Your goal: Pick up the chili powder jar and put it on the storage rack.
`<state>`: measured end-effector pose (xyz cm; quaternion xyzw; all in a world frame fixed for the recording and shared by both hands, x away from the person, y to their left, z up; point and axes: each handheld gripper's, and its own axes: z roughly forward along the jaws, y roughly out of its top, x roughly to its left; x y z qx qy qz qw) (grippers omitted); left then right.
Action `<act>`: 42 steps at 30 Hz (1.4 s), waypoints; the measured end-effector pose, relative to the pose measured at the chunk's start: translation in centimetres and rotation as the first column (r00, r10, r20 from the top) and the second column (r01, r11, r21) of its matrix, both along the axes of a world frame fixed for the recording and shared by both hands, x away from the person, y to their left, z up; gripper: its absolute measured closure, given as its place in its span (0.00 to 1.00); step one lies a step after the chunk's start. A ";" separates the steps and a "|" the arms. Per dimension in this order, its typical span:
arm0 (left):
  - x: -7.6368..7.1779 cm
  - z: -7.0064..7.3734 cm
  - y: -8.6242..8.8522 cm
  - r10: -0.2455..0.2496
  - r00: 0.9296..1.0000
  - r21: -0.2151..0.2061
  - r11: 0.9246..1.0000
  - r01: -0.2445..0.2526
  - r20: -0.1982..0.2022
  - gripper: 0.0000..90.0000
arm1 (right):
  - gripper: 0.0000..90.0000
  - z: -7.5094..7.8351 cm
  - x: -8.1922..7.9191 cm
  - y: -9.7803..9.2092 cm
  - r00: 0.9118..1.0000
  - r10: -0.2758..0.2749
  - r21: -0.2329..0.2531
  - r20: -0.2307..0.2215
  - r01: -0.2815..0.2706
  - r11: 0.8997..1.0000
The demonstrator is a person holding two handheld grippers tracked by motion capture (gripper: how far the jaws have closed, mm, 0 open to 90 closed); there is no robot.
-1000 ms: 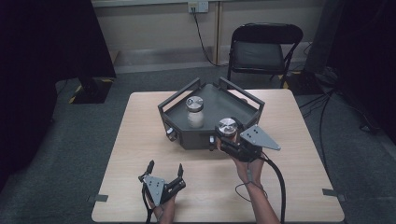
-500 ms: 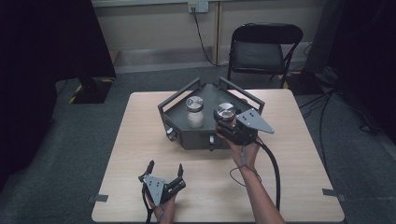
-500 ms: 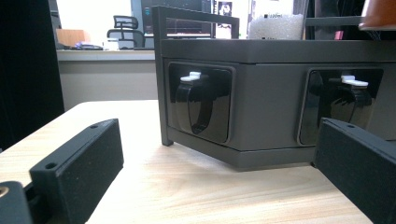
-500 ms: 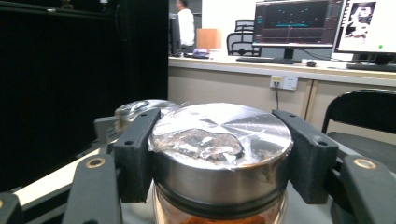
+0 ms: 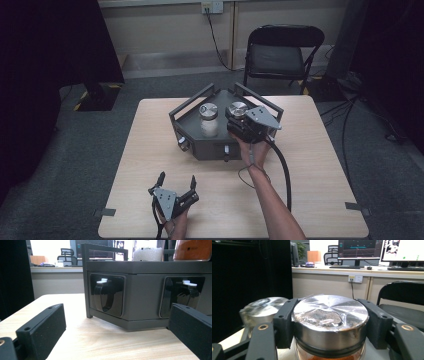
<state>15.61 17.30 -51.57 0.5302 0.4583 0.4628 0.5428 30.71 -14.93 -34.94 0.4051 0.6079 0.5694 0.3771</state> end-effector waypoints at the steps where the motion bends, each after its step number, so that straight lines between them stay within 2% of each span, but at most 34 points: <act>1: 0.0 0.0 0.0 0.000 1.000 0.000 1.000 0.000 0.000 0.01 | 0.39 0.0 0.1 0.0 1.000 -0.003 0.001 0.000 0.003 1.000; 8: 0.0 0.0 0.0 -0.002 1.000 0.000 1.000 0.002 0.000 0.01 | 0.39 0.0 1.4 0.2 0.999 -0.027 -0.007 -0.022 0.027 1.000; 15: 0.0 0.0 0.1 -0.006 1.000 0.000 1.000 0.006 0.000 0.01 | 0.39 -0.4 2.2 0.1 0.999 -0.024 -0.009 -0.044 0.024 1.000; 27: 0.0 0.0 0.1 -0.006 1.000 0.000 1.000 0.006 0.000 0.01 | 0.39 -0.9 2.0 0.3 0.999 -0.025 -0.031 -0.028 0.024 0.999; 30: 0.0 0.0 0.1 -0.006 1.000 0.000 1.000 0.006 0.000 0.01 | 0.39 -1.0 2.0 0.2 0.999 -0.024 -0.017 -0.032 0.024 1.000; 42: 0.0 0.0 0.1 -0.005 1.000 0.000 1.000 0.005 0.000 0.01 | 0.39 -1.1 1.9 0.4 0.999 -0.031 -0.015 -0.031 0.030 0.999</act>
